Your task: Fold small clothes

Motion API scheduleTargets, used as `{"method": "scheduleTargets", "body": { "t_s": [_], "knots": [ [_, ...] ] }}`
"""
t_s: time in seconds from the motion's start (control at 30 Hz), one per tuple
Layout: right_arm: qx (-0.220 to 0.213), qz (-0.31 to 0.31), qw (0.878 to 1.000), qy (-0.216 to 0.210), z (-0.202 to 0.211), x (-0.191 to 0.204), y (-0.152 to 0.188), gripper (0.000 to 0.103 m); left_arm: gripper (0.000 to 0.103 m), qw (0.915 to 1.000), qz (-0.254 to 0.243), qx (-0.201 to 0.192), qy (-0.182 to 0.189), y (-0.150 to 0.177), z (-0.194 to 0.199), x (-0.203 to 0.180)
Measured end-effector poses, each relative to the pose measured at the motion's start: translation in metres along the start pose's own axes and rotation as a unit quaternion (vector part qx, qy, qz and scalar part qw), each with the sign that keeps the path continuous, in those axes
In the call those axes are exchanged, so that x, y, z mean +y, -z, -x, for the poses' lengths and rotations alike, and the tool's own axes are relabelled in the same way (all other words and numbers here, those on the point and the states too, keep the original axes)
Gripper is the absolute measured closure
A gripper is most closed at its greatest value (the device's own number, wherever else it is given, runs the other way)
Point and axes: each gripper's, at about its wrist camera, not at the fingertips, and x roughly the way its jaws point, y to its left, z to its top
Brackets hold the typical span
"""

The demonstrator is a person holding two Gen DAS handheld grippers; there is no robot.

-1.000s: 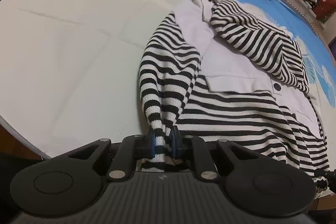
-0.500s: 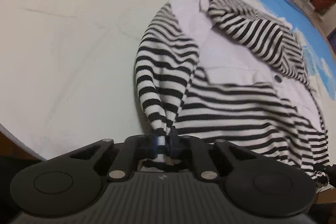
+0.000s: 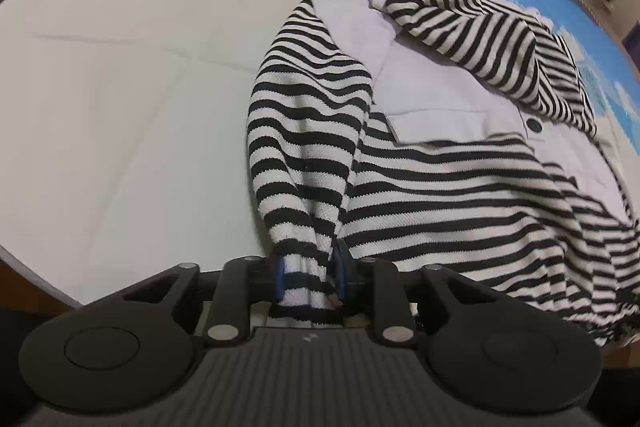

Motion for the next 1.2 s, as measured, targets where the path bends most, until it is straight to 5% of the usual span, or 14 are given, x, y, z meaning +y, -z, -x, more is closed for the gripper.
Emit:
{"method": "scheduleTargets", "body": {
  "t_s": [0.1, 1.2],
  "knots": [
    [-0.001, 0.010, 1.000, 0.004, 0.0007, 0.0024, 0.0009, 0.089, 0.089, 1.0000, -0.006, -0.003, 0.003, 0.0007, -0.0003, -0.0016],
    [-0.001, 0.023, 1.000, 0.000, 0.0024, 0.0025, 0.0017, 0.091, 0.086, 0.9997, -0.023, -0.005, 0.000, 0.0026, -0.0012, -0.0051]
  ]
}}
